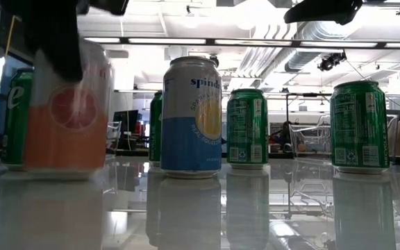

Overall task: Sort soda cans
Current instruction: Put the orange/white soda can into the left transparent bin

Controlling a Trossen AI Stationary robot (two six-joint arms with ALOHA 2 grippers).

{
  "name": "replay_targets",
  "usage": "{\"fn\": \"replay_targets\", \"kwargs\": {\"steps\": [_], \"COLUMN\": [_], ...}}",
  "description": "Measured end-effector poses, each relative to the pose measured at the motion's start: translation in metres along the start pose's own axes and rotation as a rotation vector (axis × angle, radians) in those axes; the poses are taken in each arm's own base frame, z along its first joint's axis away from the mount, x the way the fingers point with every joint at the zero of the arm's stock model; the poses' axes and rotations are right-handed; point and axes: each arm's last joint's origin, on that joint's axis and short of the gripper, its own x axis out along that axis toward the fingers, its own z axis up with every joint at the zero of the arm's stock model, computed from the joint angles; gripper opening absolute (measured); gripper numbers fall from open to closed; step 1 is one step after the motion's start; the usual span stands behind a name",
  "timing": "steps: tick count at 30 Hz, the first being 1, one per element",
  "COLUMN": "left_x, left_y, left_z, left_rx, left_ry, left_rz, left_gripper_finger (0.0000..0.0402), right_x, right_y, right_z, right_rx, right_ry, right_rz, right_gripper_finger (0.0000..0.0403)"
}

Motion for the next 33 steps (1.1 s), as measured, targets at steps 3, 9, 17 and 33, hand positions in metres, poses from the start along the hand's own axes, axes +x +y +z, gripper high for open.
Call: {"fn": "replay_targets", "kwargs": {"steps": [3,9,17,33], "left_x": [-0.02,-0.076,-0.136,-0.196], "left_y": [-0.001,0.025,0.098,0.225], "left_z": [0.014,0.044,0.072,0.078], "left_rx": [0.066,0.297,0.398,0.238], "left_ry": [-0.049,-0.214,-0.115,-0.069], "left_rz": [-0.061,0.006,0.26,0.37], "left_gripper_finger": [0.0286,0.0286,0.0286,0.0286], "right_x": [0.0,0.0,0.0,0.001], "right_y": [0.0,0.0,0.0,-0.001], "right_z": [0.0,0.0,0.0,-0.001], "right_rx": [0.0,0.0,-0.002,-0.02], "right_ry": [0.0,0.0,0.0,0.007], "right_rz": [0.0,0.0,-0.001,-0.015], "right_gripper_finger": [0.0365,0.0365,0.0365,0.0365]}}
